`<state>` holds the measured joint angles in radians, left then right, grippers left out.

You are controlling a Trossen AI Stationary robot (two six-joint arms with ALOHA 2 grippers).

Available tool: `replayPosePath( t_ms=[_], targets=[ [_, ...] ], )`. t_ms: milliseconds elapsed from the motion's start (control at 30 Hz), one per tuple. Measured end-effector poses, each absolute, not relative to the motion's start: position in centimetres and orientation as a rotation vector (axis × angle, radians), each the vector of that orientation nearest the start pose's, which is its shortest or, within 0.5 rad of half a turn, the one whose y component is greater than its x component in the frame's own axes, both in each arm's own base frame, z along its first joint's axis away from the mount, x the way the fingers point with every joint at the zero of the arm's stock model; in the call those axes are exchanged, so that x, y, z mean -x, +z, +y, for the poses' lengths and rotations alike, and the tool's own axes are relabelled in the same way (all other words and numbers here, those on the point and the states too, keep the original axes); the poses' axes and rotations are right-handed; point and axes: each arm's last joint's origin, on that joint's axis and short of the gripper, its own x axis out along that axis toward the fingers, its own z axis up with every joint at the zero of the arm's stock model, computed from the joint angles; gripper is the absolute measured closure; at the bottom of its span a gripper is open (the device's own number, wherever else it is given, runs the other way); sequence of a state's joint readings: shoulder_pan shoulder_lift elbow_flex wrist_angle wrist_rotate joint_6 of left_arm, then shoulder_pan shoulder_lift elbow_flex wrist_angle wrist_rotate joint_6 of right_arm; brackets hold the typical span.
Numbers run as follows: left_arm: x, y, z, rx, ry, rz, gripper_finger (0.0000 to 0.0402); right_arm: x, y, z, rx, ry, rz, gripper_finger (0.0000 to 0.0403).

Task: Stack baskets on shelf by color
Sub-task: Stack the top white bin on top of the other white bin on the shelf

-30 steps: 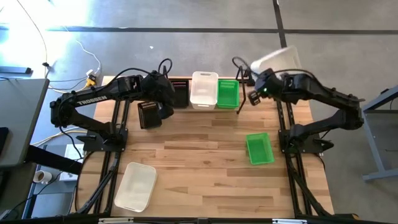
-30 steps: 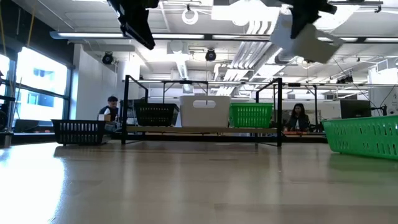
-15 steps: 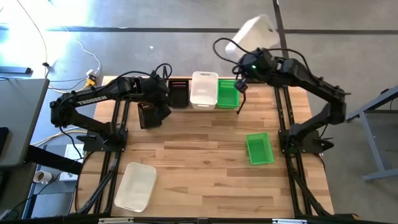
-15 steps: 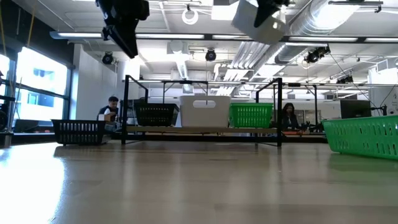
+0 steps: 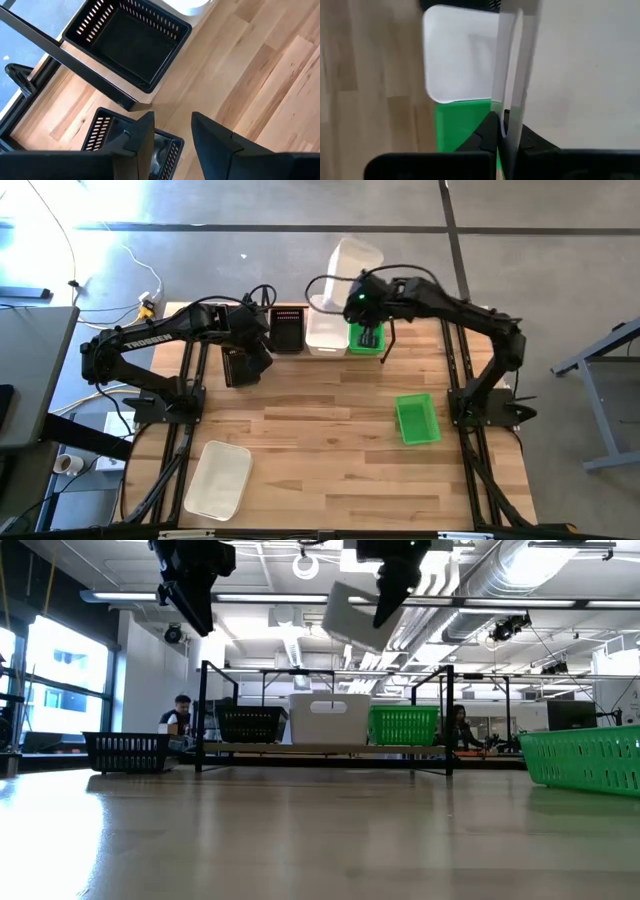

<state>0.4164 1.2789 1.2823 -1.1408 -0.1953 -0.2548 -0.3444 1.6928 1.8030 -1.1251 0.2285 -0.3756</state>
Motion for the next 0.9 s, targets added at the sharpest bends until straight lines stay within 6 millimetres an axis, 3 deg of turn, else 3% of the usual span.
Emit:
replayPosePath(
  t_ms=[300,567,900],
  targets=[
    [-20.7,33.0,9.8,0.343,0.687,1.074,0.0282,-35.2,33.1,-10.7,0.187,-0.218,1.198,0.0403],
    [-20.7,33.0,9.8,0.342,0.689,1.074,0.0282,-36.3,31.8,-10.4,0.115,-0.187,1.194,0.0403],
    [-20.7,33.0,9.8,0.342,0.689,1.074,0.0282,-36.8,31.4,-10.5,0.152,-0.157,1.187,0.0403]
  ],
)
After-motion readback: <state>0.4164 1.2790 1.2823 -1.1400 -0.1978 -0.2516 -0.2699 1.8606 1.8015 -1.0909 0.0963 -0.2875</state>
